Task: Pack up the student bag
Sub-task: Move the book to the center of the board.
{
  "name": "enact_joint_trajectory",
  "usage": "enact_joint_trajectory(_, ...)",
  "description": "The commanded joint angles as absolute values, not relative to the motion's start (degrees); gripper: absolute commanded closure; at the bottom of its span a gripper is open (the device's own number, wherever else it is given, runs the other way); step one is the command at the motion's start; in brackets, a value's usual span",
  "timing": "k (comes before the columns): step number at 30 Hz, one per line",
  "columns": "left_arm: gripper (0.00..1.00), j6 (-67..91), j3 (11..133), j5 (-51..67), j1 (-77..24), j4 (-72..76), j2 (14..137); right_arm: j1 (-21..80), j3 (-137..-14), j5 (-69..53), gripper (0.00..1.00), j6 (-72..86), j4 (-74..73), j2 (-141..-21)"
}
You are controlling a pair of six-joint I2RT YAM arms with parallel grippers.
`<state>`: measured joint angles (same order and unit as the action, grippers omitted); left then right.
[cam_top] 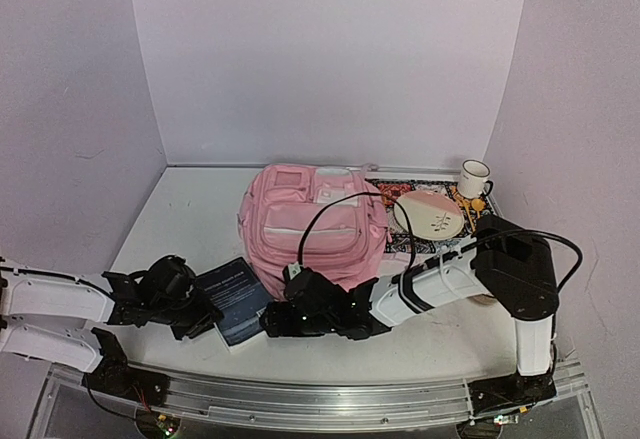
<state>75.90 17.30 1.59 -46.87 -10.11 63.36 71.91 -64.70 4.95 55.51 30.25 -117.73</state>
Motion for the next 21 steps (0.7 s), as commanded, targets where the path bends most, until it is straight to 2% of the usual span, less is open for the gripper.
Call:
enact_joint_trajectory(1,0.69,78.7,11.6,7.0,-47.6,-12.7,64.0,72.1,-60.5,9.0,0.26,59.2,29.4,-115.8)
enact_joint_trajectory(15,0.73,79.7,9.0,7.9,-47.5,-12.8,60.6,71.9,-65.6,9.3,0.23,54.1,26.4,-120.5)
enact_joint_trajectory(21,0.74,80.1,8.8,7.8,-47.6,-12.9,59.4,71.4,-65.6,17.4,0.22,55.4,19.7,-119.3)
